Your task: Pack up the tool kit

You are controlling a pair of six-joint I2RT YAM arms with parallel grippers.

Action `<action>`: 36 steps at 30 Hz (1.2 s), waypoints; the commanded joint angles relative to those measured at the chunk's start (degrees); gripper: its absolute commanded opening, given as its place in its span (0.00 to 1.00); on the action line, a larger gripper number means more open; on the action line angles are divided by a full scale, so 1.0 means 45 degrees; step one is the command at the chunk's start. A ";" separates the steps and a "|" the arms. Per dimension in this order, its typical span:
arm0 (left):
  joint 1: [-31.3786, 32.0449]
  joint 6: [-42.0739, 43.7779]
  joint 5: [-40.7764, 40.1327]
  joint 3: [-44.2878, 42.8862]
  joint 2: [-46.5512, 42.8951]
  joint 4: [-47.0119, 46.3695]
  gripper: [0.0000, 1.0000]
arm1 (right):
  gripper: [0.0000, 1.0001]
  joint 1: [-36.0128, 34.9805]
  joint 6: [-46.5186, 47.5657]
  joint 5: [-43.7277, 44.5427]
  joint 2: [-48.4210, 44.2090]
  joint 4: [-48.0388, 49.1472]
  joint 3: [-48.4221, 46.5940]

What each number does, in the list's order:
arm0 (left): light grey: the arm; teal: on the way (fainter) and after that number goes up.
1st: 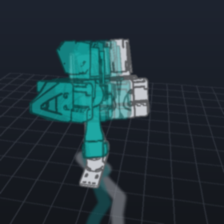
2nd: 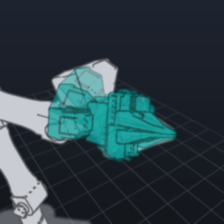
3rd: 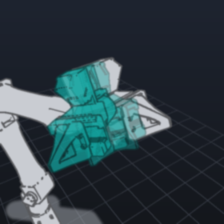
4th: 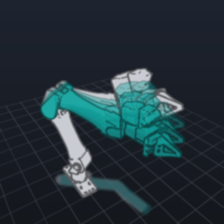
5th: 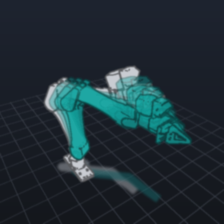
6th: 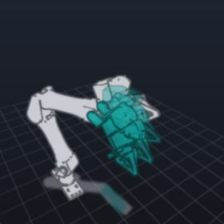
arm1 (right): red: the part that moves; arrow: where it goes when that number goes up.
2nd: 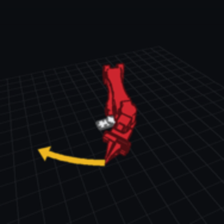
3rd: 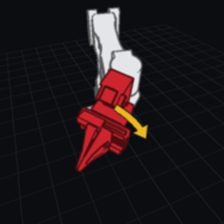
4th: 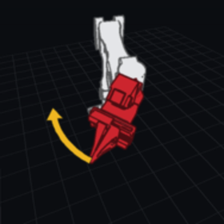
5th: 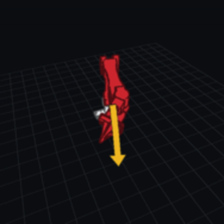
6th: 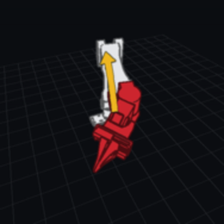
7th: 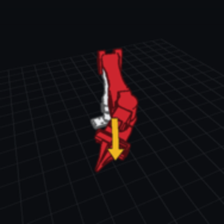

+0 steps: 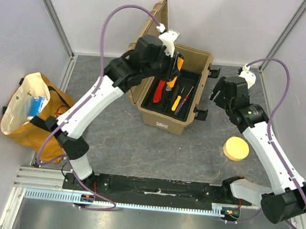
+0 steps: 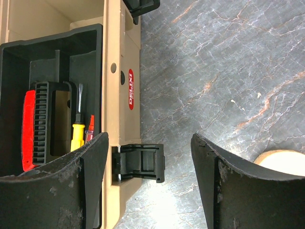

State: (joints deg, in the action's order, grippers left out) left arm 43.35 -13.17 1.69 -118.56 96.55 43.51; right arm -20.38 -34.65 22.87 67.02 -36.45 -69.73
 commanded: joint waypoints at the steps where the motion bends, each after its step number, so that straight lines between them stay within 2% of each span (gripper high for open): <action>1: 0.0308 0.1383 -0.3011 -0.1093 0.1353 0.1268 0.02 | 0.77 0.0057 0.0103 0.0269 -0.0304 0.0385 -0.0050; 8: 0.0230 0.1716 -0.4711 -0.1211 0.2995 0.1660 0.02 | 0.77 0.0076 0.0045 0.0327 -0.0324 0.0384 0.0047; 19: -0.0727 0.1267 -0.3405 -0.1074 0.4363 0.1777 0.02 | 0.77 0.0057 0.0025 0.0347 -0.0344 0.0346 0.0223; 28: -0.1470 0.0095 -0.1355 -0.1289 0.4813 0.1719 0.17 | 0.77 0.0096 -0.0014 0.0405 -0.0344 0.0365 0.0301; 36: -0.1470 0.0036 -0.1333 -0.1250 0.5028 0.1758 0.36 | 0.77 0.0135 0.0005 0.0425 -0.0382 0.0365 0.0223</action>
State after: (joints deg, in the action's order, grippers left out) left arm 36.71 -11.07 -5.43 -121.67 118.83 52.62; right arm -20.03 -34.70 23.49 66.78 -36.45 -68.75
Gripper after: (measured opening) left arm 0.383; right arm 0.767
